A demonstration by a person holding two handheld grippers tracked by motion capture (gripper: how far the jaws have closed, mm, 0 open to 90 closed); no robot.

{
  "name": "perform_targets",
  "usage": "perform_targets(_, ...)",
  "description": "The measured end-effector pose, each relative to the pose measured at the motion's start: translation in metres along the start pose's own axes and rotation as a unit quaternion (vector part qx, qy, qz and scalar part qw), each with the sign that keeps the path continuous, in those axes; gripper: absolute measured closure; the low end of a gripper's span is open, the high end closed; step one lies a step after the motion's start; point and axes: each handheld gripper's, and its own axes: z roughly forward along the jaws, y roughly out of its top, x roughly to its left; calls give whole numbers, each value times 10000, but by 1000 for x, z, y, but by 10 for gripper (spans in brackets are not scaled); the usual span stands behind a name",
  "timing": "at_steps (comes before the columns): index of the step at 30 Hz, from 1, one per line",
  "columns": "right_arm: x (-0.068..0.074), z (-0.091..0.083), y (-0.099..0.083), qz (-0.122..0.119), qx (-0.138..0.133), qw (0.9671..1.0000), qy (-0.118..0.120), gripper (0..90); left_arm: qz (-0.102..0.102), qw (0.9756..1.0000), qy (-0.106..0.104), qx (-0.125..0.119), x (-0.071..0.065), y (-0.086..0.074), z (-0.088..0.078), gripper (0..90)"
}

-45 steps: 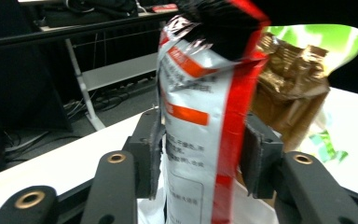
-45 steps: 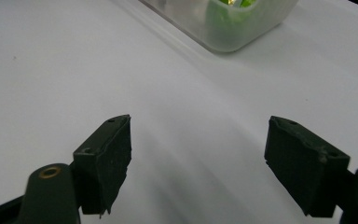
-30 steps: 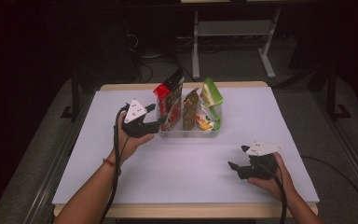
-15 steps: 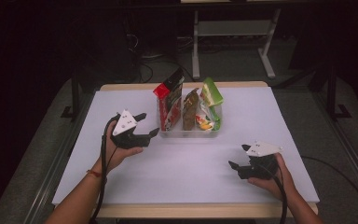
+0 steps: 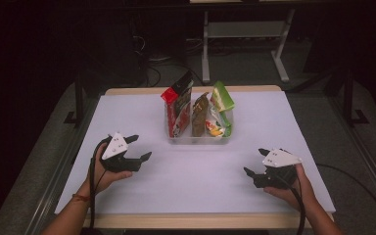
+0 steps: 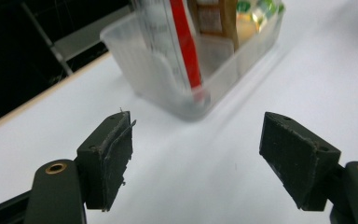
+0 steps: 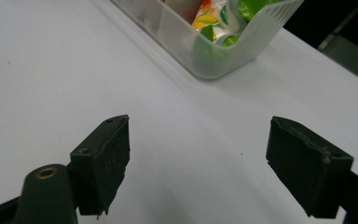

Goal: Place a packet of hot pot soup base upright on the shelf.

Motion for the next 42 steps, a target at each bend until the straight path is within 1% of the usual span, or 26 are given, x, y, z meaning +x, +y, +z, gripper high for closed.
perform_targets(2,0,-1,0,17,-20,10000,-17,203,-56,9999,1,133,-1,-9,-3,251)
perform_targets(4,0,-2,0,60,-10,10000,-22,204,-220,9995,-49,221,-1,-17,-6,251)
perform_targets(5,0,-2,1,104,32,9999,-22,204,-296,9991,-17,316,0,-21,-7,249)
perform_targets(6,0,-2,1,143,64,9999,-22,205,-356,9988,-10,329,0,-25,-9,247)
perform_targets(8,0,-4,4,175,87,9997,-120,210,-245,9986,92,450,-1,-31,-13,256)
perform_targets(9,0,-5,4,245,83,9996,-104,212,-275,9987,102,414,-1,-35,-17,256)
perform_targets(11,2,-8,3,230,155,9994,-193,208,-387,9987,61,314,-2,-41,-25,249)
perform_targets(13,3,-13,1,401,70,9990,-188,208,-447,9986,92,266,-2,-48,-32,247)
perform_targets(15,4,-16,-4,489,-50,9984,-293,204,-426,9984,172,330,-2,-54,-37,233)
perform_targets(16,4,-16,-8,593,-136,9977,-305,204,-443,9982,229,341,-2,-57,-38,232)
perform_targets(17,4,-16,-13,650,-161,9972,-341,205,-489,9981,212,308,-3,-60,-40,234)
perform_targets(18,5,-15,-15,563,-54,9975,-434,202,-538,9980,188,290,-4,-63,-41,232)
perform_targets(19,6,-16,-16,395,-9,9981,-483,199,-469,9981,203,330,-7,-65,-41,228)
perform_targets(20,6,-17,-17,335,-41,9983,-475,203,-434,9982,205,352,-8,-67,-42,225)
perform_targets(21,5,-18,-18,366,-71,9982,-473,202,-418,9984,195,337,-8,-67,-43,214)
perform_targets(23,4,-19,-19,456,-144,9979,-426,201,-567,9980,188,224,-8,-68,-45,210)
perform_targets(24,3,-20,-21,467,-139,9979,-419,201,-578,9980,156,208,-8,-68,-45,209)
perform_targets(26,3,-19,-23,540,-160,9978,-360,200,-583,9978,230,230,-9,-69,-46,208)
perform_targets(28,3,-19,-25,564,-127,9977,-346,199,-720,9972,179,126,-8,-70,-49,202)
perform_targets(29,2,-18,-25,562,-122,9978,-331,198,-712,9971,224,142,-8,-70,-49,200)
perform_targets(31,3,-17,-26,579,-74,9977,-348,195,-755,9969,195,119,-8,-70,-49,193)
perform_targets(33,3,-16,-27,585,-59,9977,-332,190,-687,9973,196,150,-8,-70,-48,189)
perform_targets(35,3,-16,-27,565,-34,9978,-352,189,-737,9970,165,141,-7,-70,-47,184)
perform_targets(38,2,-17,-27,613,-77,9975,-342,183,-728,9971,143,157,-6,-71,-46,182)
perform_targets(40,2,-17,-28,628,-101,9974,-340,182,-784,9968,115,143,-6,-71,-45,181)
perform_targets(42,1,-16,-28,590,-89,9976,-350,182,-774,9968,124,151,-5,-71,-44,180)
